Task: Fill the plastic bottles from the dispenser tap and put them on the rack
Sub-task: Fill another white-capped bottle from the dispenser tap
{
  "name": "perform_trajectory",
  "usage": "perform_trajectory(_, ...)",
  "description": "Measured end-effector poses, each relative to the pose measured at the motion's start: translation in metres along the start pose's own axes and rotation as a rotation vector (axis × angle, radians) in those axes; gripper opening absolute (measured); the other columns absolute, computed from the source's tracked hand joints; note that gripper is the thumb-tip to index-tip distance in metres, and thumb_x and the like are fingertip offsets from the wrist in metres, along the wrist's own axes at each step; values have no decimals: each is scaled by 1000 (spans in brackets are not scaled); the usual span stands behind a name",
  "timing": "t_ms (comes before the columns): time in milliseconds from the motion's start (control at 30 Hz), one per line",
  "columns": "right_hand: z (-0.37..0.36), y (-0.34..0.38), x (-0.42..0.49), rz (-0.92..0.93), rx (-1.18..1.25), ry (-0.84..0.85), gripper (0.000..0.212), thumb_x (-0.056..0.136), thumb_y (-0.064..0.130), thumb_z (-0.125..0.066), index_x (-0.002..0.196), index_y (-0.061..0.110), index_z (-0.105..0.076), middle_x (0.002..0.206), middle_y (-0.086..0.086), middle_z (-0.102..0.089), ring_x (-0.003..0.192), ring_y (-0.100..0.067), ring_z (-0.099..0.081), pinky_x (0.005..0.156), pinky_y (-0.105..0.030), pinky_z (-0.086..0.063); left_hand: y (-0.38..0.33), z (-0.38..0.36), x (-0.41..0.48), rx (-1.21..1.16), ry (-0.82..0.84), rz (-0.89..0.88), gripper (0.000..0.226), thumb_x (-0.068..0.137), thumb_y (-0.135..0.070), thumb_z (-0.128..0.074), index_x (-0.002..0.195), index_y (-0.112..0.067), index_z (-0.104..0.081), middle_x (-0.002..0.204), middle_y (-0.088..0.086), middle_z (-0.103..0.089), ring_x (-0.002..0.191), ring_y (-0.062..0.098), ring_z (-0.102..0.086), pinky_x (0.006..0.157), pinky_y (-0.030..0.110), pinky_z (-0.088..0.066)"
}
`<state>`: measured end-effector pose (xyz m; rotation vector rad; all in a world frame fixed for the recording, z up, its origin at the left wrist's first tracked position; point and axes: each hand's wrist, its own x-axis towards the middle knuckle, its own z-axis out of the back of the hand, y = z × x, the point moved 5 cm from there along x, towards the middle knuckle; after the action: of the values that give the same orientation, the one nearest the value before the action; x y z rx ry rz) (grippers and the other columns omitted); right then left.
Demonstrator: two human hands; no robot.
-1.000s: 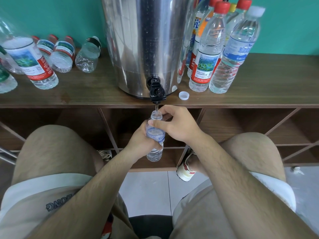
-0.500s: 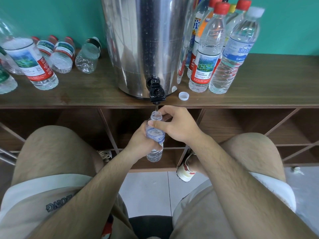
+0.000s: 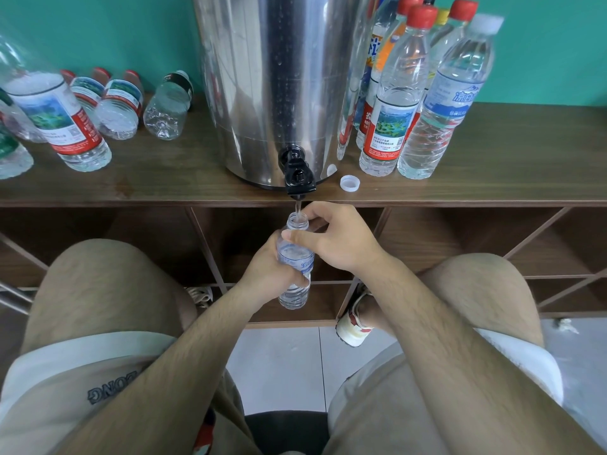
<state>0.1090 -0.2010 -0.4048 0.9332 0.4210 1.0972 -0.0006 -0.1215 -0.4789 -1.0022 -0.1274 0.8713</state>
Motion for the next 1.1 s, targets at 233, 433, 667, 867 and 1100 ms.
perform_trajectory(233,0,-1,0,3,-7,1,23,85,42,-84,95,22,-77,91,11,-76,88,-10,-71,85,-47,-59,-3,3,-7,-30,12,7,89,69,-9,-94,143,-23,-46,128,-2,-62,120,20,-60,99,35,-51)
perform_trajectory(433,0,-2,0,0,0,-2,23,85,41,-84,94,22,-77,91,10,-77,88,-11,-72,85,-48,-59,-8,6,-14,-70,26,24,89,71,-5,-92,145,-22,-45,131,1,-62,125,22,-59,108,43,-51)
perform_trajectory(667,0,-1,0,-5,14,-4,22,84,39,-85,94,20,-77,91,9,-77,88,-12,-72,85,-48,-59,-13,8,-20,-110,36,39,90,72,-2,-90,146,-22,-44,134,2,-61,128,23,-57,111,46,-49)
perform_trajectory(867,0,0,-1,-8,28,-4,21,85,36,-85,95,19,-78,91,7,-77,87,-13,-73,84,-48,-59,-15,9,-23,-122,38,55,90,72,-1,-90,147,-22,-43,136,2,-60,129,23,-57,112,48,-48)
perform_trajectory(1100,0,-2,0,-12,19,16,25,87,40,-82,105,21,-81,97,12,-78,91,-8,-73,86,-45,-61,-16,9,-25,-131,36,56,92,71,1,-90,147,-22,-44,136,2,-61,130,24,-57,111,50,-48)
